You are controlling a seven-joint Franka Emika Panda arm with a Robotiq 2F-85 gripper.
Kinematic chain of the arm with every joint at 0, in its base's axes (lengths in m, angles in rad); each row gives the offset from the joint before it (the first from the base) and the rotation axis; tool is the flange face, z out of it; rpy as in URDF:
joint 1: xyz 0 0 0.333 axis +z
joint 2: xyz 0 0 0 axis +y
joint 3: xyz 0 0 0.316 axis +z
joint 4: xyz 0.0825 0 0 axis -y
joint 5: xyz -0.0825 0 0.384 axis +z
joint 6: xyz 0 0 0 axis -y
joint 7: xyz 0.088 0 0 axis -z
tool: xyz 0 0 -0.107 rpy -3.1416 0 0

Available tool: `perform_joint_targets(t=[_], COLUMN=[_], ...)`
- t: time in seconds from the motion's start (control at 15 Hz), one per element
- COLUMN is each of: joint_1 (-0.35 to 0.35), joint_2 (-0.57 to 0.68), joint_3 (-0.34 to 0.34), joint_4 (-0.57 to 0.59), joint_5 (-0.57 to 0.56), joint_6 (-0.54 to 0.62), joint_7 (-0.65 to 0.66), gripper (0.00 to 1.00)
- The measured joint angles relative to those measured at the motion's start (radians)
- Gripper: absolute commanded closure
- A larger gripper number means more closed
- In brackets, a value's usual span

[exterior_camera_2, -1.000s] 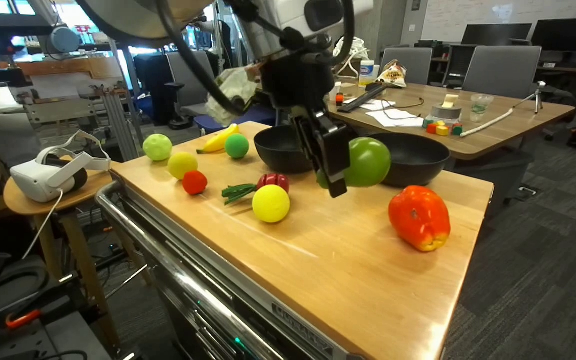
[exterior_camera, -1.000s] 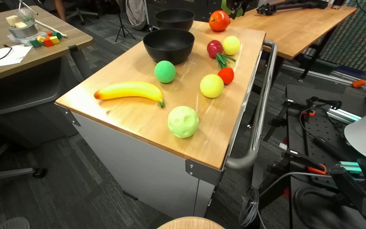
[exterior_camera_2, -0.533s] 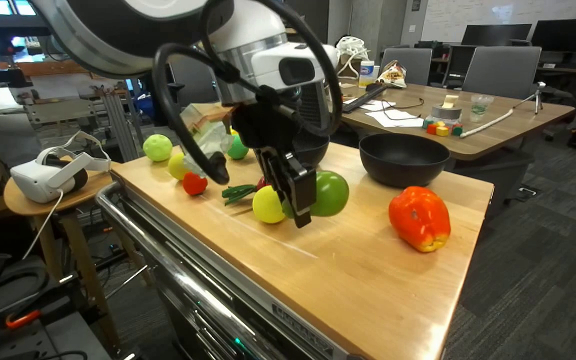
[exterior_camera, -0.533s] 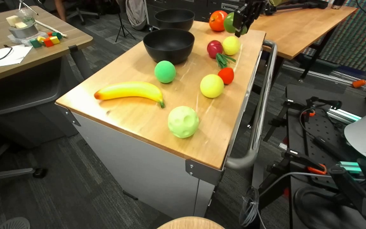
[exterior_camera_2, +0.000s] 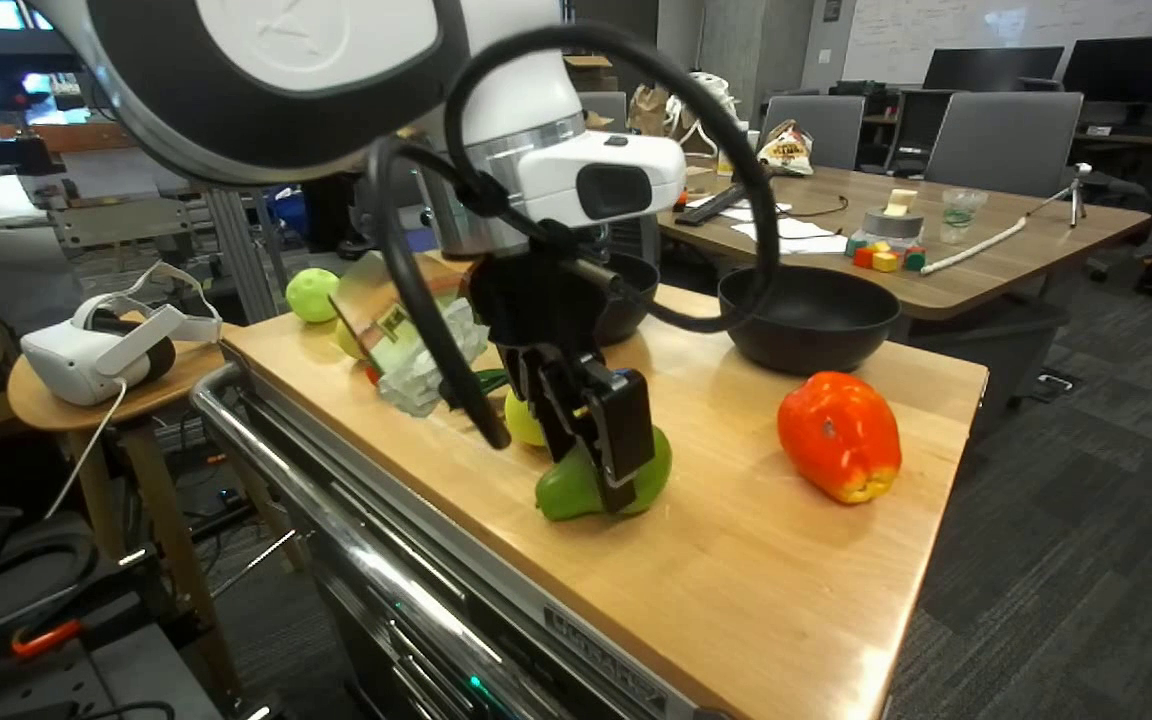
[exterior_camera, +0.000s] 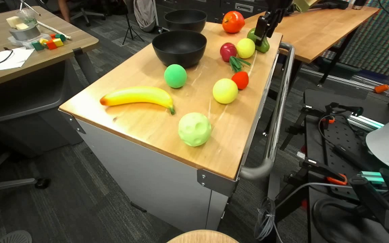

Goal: Pick the objects in the bowls and put them on the counter

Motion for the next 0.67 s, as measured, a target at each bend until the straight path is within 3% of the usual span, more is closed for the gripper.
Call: perform_joint_targets(t=[0.67], joint_1=[-0.026], joint_2=[-0.186], joint_3=[0.000], joint_4=[-0.024], joint_5=[0.000], joint_6=[-0.009], joint_7=[-0.019], gripper=[0.00])
